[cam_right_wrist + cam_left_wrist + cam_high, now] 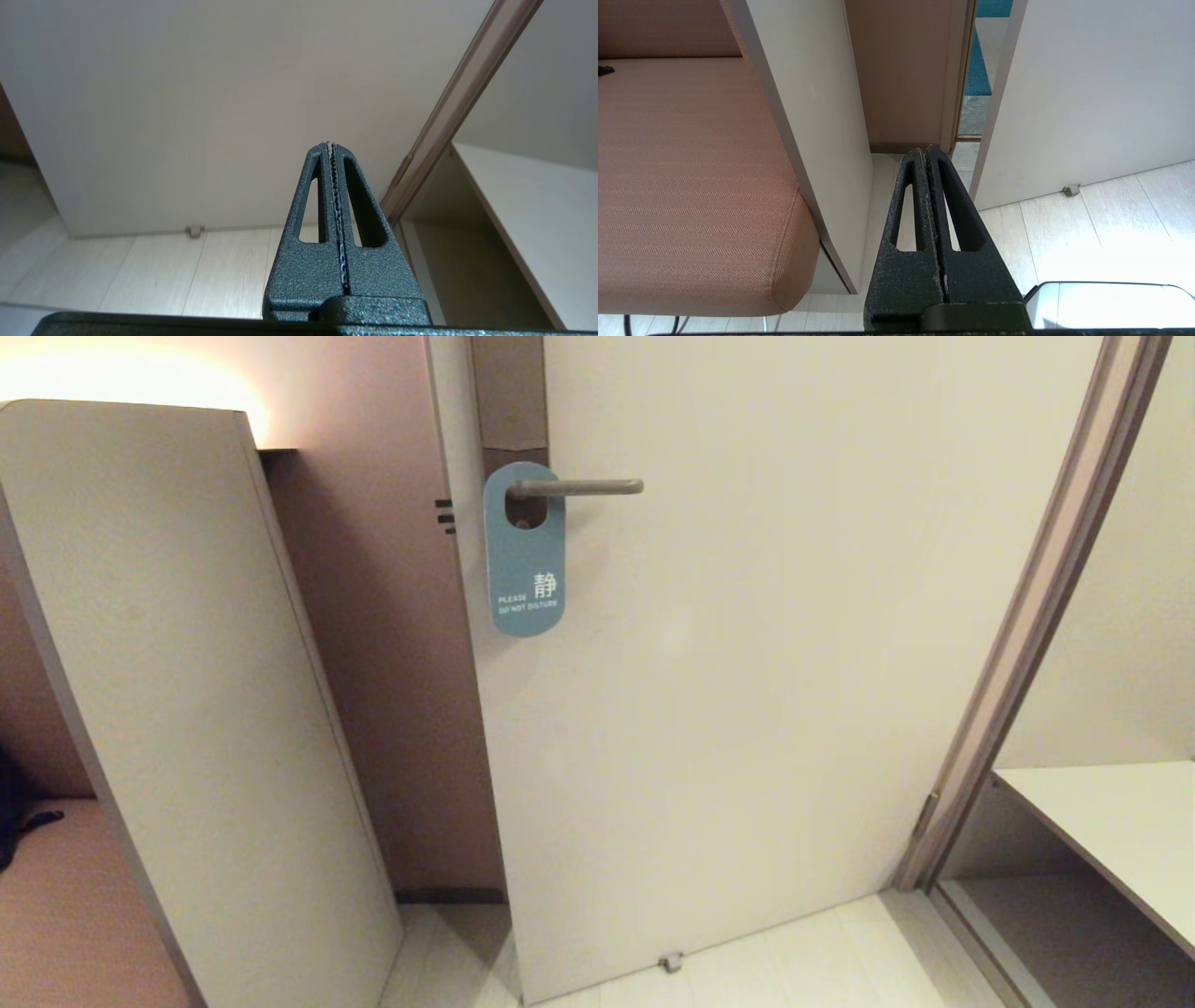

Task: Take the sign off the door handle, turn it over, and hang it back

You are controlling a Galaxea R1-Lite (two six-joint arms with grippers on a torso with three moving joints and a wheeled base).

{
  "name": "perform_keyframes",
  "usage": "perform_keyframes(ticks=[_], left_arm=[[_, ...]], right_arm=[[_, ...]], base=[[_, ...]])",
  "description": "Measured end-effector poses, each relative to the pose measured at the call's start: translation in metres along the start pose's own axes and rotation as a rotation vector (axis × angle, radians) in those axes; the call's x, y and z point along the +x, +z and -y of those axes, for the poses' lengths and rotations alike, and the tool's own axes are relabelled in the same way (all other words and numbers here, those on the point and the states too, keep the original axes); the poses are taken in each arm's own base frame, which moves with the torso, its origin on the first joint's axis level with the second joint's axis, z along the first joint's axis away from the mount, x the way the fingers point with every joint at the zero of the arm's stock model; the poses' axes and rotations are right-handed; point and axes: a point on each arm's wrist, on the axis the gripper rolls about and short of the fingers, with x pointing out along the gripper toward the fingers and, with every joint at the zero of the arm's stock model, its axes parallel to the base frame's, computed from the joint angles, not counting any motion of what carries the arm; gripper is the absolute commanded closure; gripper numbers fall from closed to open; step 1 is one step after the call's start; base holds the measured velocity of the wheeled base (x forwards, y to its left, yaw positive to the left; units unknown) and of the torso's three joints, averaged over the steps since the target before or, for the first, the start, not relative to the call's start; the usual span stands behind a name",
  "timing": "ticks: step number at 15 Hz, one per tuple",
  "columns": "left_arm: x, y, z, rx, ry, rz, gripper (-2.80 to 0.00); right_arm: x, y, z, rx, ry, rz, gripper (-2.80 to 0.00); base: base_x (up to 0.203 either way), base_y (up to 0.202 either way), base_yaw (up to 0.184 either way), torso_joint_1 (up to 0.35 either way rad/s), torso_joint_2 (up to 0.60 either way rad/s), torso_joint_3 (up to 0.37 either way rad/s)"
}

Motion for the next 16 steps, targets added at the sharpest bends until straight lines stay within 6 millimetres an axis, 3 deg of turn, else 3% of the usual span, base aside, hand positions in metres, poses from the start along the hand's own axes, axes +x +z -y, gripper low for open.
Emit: perform_keyframes(ticks=[9,16], left_arm=[[0.0,0.0,0.0,0.0,0.0,0.0,0.0],[0.0,0.0,0.0,-0.001,0.0,0.0,0.0]], right_arm=[[-0.0105,-0.0032,-0.001,0.003,-0.003,0.128,0.0],[-0.0106,-0.0077,-0.0017,0.067,-0.001,0.093,0.0]], base=[[0.0,0.0,0.0,0.0,0.0,0.0],[0.0,0.0,0.0,0.0,0.0,0.0]])
